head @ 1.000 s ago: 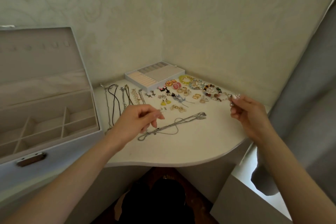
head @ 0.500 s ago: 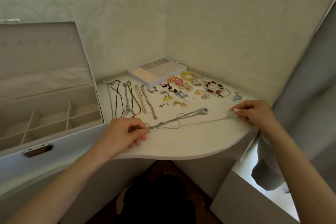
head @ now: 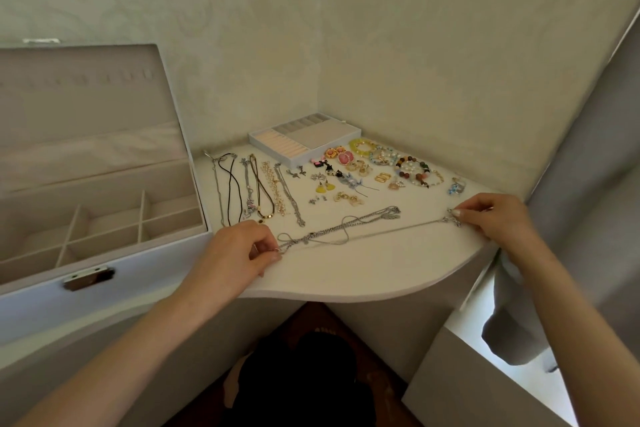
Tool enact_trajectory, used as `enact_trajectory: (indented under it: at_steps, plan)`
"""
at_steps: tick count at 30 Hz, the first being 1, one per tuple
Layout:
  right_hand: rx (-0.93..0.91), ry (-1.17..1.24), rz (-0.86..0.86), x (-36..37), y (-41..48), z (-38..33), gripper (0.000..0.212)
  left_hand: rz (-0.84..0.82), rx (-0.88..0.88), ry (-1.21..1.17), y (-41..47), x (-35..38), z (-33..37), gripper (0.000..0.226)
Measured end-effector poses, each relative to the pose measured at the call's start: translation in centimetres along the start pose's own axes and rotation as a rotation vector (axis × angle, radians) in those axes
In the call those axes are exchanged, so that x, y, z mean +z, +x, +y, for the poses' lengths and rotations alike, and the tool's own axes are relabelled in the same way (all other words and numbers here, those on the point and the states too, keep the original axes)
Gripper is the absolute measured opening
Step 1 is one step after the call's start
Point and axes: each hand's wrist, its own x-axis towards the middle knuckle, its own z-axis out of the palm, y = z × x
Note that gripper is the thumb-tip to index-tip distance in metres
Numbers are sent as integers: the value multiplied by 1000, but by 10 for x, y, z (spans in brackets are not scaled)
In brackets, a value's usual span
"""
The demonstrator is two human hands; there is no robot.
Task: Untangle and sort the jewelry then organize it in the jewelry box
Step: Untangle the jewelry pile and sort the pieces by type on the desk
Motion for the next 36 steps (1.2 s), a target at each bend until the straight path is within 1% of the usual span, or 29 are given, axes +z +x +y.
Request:
enact_trajectory:
  at_steps: [4,8,11,13,16,19,22,25,28,32,34,36]
  plan:
    - [-7,-27,-3,0,-1,-1,21,-9,-2,58,-2,0,0,15]
    - [-62,-101,11,2,-11,-6,11,-25,-12,54,-4,-1,0,14]
    - [-101,-111,45,4,-13,-4,14,-29,-20,23,-4,-1,-1,17]
    - [-82,-32,70,4,-13,-1,17,-34,-18,16,-4,-1,-1,16]
    - [-45,148,99,2,-14,2,20,-39,-13,16,-5,-2,-3,13]
    - [-31,288,128,-2,-18,2,18,-43,-14,27,-6,-3,-5,18]
    - [-33,327,152,-2,-20,1,15,-16,-36,18,-6,-4,-5,22]
    - [-29,315,145,-3,-19,-2,13,32,-40,1,-6,-7,-3,18]
    - [-79,219,145,-2,-20,-6,15,62,-36,-3,-6,-10,1,12]
    - [-242,-159,154,-2,-24,-7,18,63,-30,16,-7,-9,4,11]
    - [-257,-315,115,-1,-21,-5,17,61,-19,9,-6,-7,6,10]
    - [-231,-424,53,0,-18,-4,14,56,2,3,-5,-5,8,10]
